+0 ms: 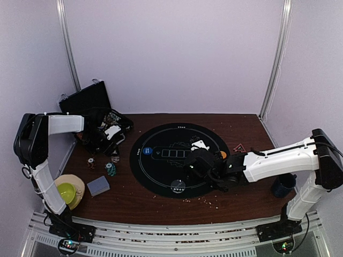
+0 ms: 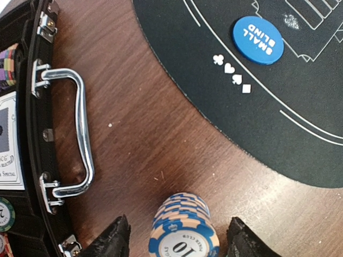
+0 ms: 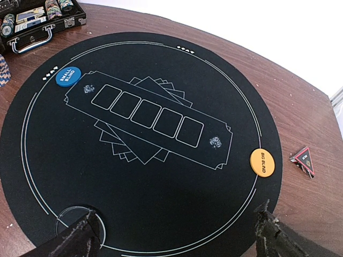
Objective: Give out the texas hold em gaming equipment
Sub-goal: Pick up the pile of poker chips from the pile of poker chips, then place the poker chips pile at the small blind area.
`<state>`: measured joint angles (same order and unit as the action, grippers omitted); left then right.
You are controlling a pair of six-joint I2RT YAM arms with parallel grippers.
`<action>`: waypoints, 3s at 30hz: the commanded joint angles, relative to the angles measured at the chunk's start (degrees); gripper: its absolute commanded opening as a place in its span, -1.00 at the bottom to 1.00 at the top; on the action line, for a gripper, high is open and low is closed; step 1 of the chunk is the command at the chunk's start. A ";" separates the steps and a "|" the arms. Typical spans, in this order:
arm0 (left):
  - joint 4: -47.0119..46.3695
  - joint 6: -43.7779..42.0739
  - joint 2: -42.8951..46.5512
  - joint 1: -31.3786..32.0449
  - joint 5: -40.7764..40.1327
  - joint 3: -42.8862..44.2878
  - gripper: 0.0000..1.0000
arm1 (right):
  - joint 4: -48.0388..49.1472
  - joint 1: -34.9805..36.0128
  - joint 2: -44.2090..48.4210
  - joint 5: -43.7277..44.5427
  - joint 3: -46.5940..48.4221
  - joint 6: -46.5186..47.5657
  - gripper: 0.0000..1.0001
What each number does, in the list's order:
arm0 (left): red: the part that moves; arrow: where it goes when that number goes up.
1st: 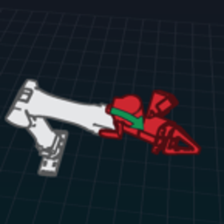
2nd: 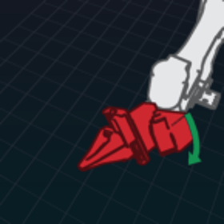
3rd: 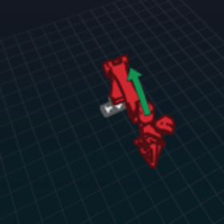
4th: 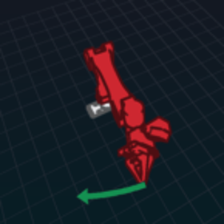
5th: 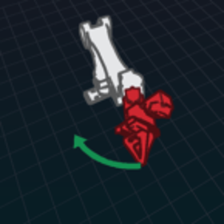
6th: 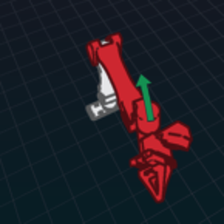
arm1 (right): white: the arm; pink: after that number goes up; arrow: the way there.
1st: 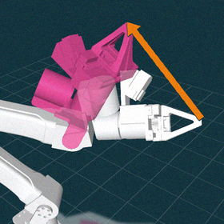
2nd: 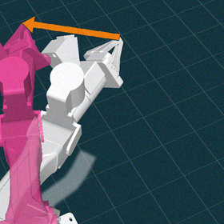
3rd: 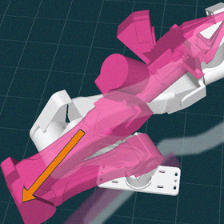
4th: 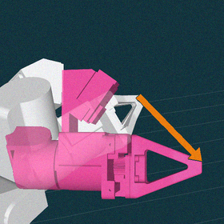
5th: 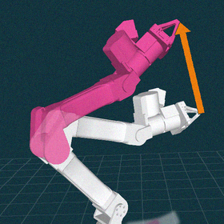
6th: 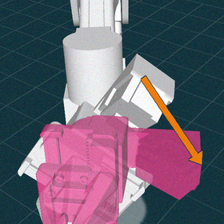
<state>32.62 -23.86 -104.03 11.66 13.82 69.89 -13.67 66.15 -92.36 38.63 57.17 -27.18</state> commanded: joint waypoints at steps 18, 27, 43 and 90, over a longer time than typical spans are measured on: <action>-1.76 0.32 -0.72 -0.43 -0.99 0.47 0.14 | -0.14 0.24 1.12 1.62 0.99 0.02 1.00; -1.69 0.24 -0.08 -0.43 -0.34 0.33 -0.02 | -0.22 0.21 0.96 1.90 1.14 0.11 1.00; -0.85 0.16 1.46 -0.43 1.02 0.51 -0.32 | -0.48 0.22 0.91 2.14 1.26 0.11 1.00; 0.10 -0.68 -10.67 14.14 0.89 12.02 -0.40 | 0.39 -0.80 3.20 5.57 -0.51 -0.42 1.00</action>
<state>35.64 -24.64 -114.50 26.02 12.78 83.44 -13.54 65.60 -90.59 42.39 57.06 -27.24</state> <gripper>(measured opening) 0.410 0.999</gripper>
